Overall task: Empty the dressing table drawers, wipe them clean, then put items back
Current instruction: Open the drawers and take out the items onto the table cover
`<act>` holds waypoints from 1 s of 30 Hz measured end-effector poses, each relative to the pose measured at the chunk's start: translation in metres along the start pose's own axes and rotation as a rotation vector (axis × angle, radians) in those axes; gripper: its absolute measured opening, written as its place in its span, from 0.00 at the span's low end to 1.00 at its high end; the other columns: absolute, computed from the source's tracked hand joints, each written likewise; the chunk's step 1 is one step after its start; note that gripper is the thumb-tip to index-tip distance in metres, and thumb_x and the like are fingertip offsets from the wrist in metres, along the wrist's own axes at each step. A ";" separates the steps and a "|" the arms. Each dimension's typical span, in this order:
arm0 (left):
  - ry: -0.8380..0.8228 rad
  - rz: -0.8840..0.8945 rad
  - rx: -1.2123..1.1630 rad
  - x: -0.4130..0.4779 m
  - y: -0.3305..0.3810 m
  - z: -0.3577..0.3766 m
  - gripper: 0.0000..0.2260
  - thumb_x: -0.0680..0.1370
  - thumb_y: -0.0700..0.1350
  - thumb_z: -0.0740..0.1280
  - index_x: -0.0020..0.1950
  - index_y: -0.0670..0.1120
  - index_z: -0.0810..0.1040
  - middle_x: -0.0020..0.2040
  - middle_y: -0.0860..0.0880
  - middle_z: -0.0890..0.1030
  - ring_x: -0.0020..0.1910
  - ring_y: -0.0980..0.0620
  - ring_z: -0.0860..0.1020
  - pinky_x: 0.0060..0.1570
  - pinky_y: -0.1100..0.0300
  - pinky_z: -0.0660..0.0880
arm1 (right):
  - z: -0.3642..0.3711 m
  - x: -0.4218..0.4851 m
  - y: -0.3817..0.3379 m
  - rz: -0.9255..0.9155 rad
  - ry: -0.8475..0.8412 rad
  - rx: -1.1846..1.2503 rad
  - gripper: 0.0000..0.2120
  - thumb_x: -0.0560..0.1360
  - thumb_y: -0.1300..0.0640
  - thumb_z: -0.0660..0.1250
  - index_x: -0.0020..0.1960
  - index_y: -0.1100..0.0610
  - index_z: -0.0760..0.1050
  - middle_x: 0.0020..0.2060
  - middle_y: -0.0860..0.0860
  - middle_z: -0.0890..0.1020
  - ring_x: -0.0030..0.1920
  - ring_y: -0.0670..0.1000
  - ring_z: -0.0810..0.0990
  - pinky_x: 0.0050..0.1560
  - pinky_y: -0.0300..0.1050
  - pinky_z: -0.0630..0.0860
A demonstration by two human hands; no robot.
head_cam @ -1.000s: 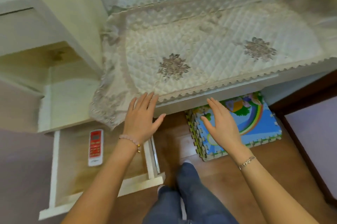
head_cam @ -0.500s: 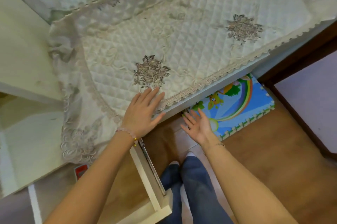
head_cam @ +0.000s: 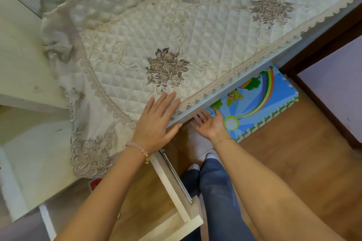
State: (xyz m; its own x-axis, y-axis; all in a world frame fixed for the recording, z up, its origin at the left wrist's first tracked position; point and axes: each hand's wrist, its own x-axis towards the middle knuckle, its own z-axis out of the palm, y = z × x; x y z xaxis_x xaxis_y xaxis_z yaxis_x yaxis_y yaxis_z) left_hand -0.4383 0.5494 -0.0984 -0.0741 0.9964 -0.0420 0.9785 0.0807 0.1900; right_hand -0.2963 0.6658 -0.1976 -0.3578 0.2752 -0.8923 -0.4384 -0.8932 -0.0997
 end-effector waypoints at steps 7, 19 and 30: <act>-0.026 0.000 0.028 -0.009 0.006 0.002 0.30 0.78 0.59 0.54 0.75 0.44 0.59 0.75 0.46 0.60 0.75 0.47 0.57 0.72 0.47 0.50 | -0.037 -0.017 0.005 -0.034 0.047 0.013 0.28 0.78 0.41 0.53 0.71 0.59 0.64 0.69 0.55 0.68 0.68 0.54 0.68 0.70 0.57 0.62; -0.068 -0.077 0.129 -0.017 0.027 0.006 0.33 0.77 0.60 0.51 0.77 0.43 0.53 0.76 0.46 0.56 0.76 0.46 0.53 0.73 0.47 0.48 | -0.136 -0.067 0.010 -0.092 0.155 0.008 0.25 0.77 0.38 0.54 0.59 0.58 0.72 0.49 0.55 0.77 0.52 0.54 0.77 0.61 0.50 0.71; -0.095 -0.172 0.125 -0.027 0.049 0.002 0.33 0.79 0.56 0.57 0.77 0.43 0.47 0.78 0.47 0.48 0.76 0.49 0.47 0.74 0.50 0.44 | -0.221 -0.117 0.015 -0.078 0.253 0.019 0.30 0.78 0.40 0.53 0.72 0.59 0.63 0.68 0.52 0.70 0.69 0.58 0.68 0.72 0.51 0.61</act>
State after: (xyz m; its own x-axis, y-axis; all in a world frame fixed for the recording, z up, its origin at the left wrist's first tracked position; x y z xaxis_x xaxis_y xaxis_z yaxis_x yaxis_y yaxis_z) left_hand -0.3879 0.5264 -0.0904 -0.2293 0.9607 -0.1562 0.9696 0.2395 0.0493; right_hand -0.0783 0.5418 -0.1922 -0.1062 0.2434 -0.9641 -0.4724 -0.8655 -0.1664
